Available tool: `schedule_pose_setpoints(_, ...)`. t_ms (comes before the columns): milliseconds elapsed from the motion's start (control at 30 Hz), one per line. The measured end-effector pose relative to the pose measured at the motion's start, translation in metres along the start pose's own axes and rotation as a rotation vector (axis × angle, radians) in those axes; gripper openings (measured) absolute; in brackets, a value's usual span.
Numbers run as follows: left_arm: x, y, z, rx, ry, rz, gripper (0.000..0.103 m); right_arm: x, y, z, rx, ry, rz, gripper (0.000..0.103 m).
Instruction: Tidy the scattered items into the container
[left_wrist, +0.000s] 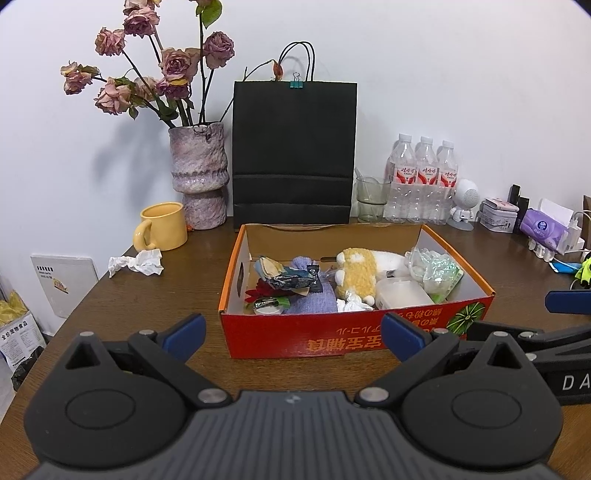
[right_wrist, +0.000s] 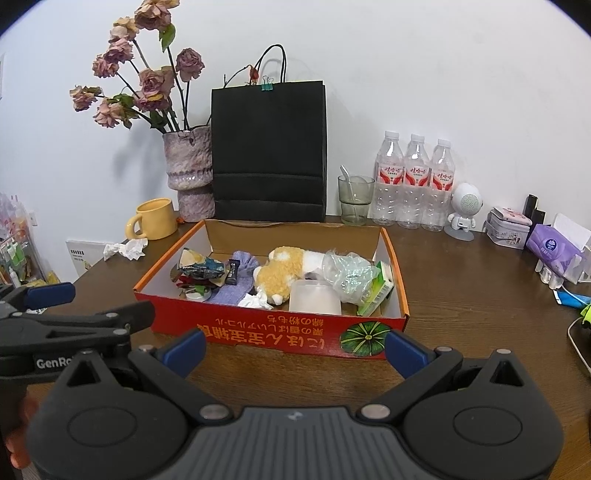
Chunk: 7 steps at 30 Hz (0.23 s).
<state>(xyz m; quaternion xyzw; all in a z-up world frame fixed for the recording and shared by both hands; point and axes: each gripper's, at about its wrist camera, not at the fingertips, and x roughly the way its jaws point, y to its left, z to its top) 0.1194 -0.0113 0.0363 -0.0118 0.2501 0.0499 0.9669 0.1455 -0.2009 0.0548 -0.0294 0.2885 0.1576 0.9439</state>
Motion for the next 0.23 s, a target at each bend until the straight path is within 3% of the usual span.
schedule_pose_setpoints(233, 0.0036, 0.0022, -0.0028, -0.024, 0.002, -0.024, 0.103, 0.0010, -0.0009, -0.0018, 0.004, 0.003, -0.004, 0.103)
